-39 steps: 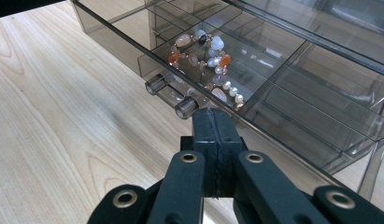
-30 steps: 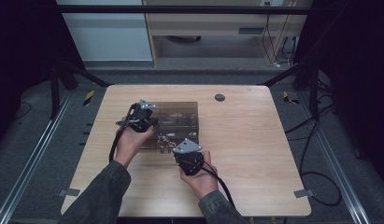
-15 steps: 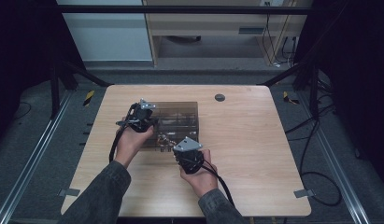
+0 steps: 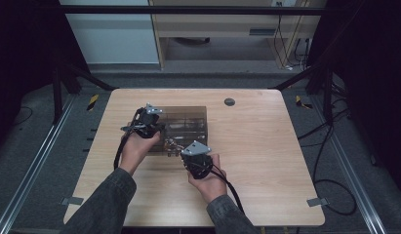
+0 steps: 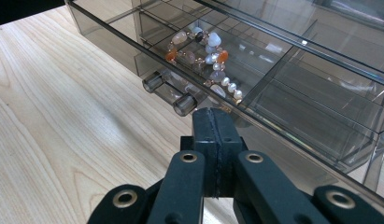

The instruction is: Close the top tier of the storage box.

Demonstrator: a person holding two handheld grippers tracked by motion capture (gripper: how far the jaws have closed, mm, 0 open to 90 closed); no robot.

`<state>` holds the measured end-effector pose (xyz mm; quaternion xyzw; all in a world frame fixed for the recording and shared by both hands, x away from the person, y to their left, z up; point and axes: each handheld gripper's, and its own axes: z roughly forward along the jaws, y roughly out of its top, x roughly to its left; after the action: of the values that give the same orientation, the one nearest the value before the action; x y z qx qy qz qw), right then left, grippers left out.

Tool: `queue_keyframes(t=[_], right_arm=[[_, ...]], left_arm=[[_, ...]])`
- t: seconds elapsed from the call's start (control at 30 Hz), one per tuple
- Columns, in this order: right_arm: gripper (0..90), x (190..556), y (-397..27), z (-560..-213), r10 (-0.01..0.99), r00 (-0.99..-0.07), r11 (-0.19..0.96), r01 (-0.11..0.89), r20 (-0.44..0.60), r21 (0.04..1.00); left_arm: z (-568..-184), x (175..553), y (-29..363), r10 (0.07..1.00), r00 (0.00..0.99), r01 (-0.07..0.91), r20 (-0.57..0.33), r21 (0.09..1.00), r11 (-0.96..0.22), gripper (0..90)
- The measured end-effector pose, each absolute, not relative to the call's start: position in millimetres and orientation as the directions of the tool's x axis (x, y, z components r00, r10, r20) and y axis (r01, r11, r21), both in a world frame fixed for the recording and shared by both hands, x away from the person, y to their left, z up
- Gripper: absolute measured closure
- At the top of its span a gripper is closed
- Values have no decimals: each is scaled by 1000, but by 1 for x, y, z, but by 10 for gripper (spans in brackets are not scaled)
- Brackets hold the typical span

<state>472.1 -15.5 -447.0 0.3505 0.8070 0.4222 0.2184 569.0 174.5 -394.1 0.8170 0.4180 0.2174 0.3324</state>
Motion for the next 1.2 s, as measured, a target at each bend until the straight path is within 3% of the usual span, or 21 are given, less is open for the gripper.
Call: queue_keyframes(t=[1.2], right_arm=[[900, 487, -17, -442, 758, -651, 394, 396, -50, 830]], left_arm=[[-394, 570, 175, 829, 555, 541, 74, 725, -427, 897]])
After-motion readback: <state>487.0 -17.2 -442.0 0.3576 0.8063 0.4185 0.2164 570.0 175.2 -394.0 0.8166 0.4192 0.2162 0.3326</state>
